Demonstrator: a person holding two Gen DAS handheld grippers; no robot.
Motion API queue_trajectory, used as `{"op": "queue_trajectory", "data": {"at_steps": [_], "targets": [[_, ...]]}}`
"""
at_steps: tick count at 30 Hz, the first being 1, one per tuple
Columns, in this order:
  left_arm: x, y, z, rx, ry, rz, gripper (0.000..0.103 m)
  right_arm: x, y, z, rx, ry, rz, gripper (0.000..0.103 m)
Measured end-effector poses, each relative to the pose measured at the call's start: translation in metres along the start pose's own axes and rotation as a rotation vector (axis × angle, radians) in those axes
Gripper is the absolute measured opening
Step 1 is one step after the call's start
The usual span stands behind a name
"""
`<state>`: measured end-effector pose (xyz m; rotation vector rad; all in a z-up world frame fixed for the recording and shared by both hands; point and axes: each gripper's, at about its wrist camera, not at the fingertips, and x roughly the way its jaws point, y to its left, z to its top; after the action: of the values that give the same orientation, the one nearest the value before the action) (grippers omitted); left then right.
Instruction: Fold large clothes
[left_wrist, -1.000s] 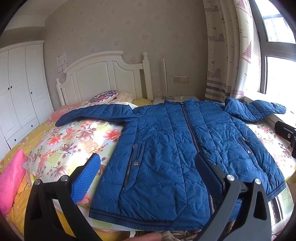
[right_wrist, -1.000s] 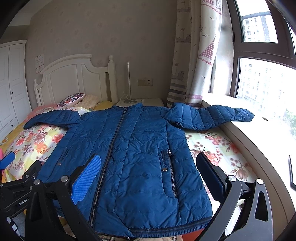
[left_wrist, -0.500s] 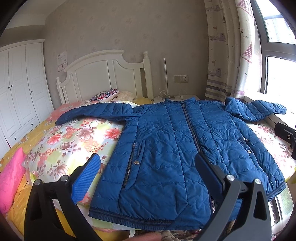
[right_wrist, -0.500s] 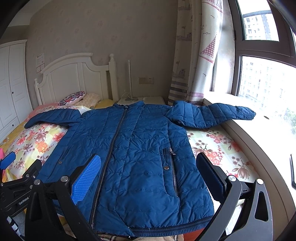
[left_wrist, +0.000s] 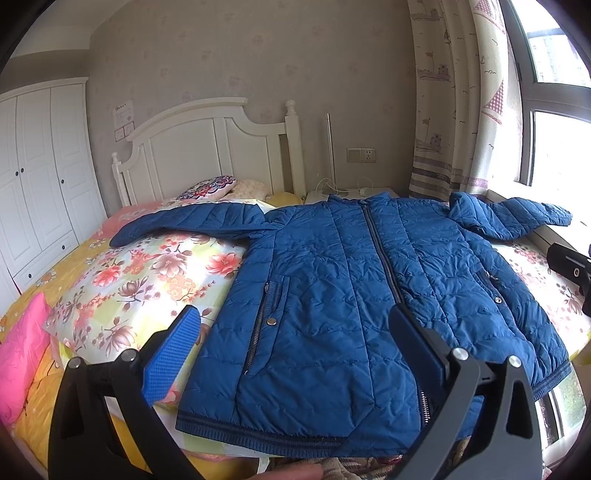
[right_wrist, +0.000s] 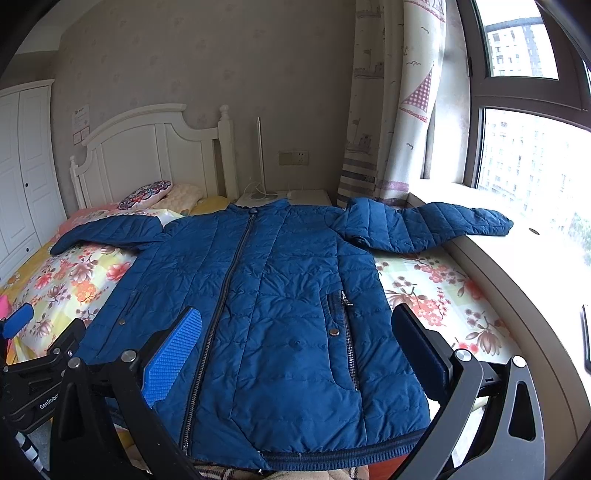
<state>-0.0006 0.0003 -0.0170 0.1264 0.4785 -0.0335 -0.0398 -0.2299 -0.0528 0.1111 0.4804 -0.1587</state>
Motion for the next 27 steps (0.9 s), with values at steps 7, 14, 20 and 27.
{"op": "queue_trajectory", "data": {"at_steps": [7,14,20,27], "targets": [[0.0,0.0,-0.001,-0.002,0.003,-0.001,0.101,0.0,0.0,0.0,-0.002,0.001,0.0,0.099],[0.0,0.0,-0.001,-0.002,0.004,-0.002,0.101,0.001,0.001,-0.001,0.0,0.004,0.003,0.099],[0.004,0.0,-0.002,-0.002,0.017,-0.005,0.101,0.007,0.002,-0.003,-0.001,0.022,0.011,0.099],[0.029,-0.001,0.0,-0.008,0.078,-0.018,0.101,0.03,-0.018,-0.009,0.067,0.055,0.08,0.099]]}}
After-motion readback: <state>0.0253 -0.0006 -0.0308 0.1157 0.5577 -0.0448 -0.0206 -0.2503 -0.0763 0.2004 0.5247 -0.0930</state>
